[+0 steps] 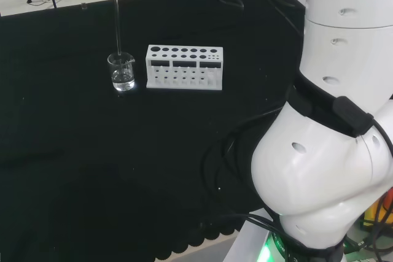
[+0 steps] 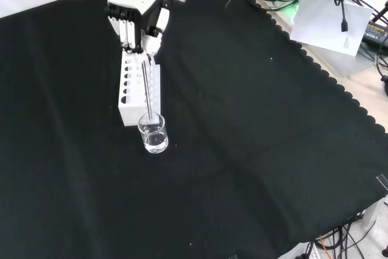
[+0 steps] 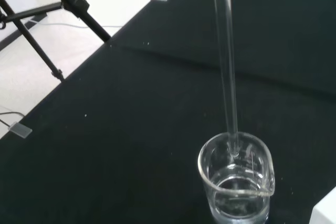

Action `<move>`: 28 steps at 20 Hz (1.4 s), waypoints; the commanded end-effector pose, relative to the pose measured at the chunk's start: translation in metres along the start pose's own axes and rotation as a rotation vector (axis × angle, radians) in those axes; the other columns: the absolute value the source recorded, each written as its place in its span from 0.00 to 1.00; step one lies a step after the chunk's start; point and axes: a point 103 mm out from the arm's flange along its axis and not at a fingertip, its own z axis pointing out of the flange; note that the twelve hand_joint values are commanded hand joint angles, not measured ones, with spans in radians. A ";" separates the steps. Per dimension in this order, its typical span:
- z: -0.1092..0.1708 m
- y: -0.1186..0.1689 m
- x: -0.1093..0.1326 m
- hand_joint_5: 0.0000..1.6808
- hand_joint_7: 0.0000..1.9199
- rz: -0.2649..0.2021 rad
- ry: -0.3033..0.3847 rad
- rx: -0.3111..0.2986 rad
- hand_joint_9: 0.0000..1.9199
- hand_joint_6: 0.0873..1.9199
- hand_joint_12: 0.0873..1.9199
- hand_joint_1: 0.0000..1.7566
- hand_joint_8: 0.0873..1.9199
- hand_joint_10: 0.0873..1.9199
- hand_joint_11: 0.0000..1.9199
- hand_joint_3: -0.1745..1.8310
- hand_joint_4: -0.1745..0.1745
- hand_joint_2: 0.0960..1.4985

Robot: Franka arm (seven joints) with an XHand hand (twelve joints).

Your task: Stir in the beaker to the left of the white test tube rack with the glass rod.

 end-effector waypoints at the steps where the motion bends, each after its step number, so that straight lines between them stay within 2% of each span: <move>1: 0.019 0.006 -0.001 0.72 0.56 -0.006 0.003 0.015 0.80 0.12 0.46 0.74 0.60 0.52 0.82 0.06 0.00 0.71; 7: 0.034 0.016 -0.009 0.72 0.56 -0.017 0.010 0.017 0.80 0.12 0.46 0.74 0.60 0.52 0.82 0.06 0.00 0.71; 19: 0.073 0.036 -0.015 0.72 0.56 -0.025 0.023 0.077 0.80 0.12 0.46 0.74 0.60 0.52 0.82 0.07 0.00 0.70; 28: 0.075 0.045 -0.016 0.72 0.56 -0.030 0.031 0.076 0.80 0.11 0.46 0.74 0.60 0.52 0.82 0.07 0.00 0.70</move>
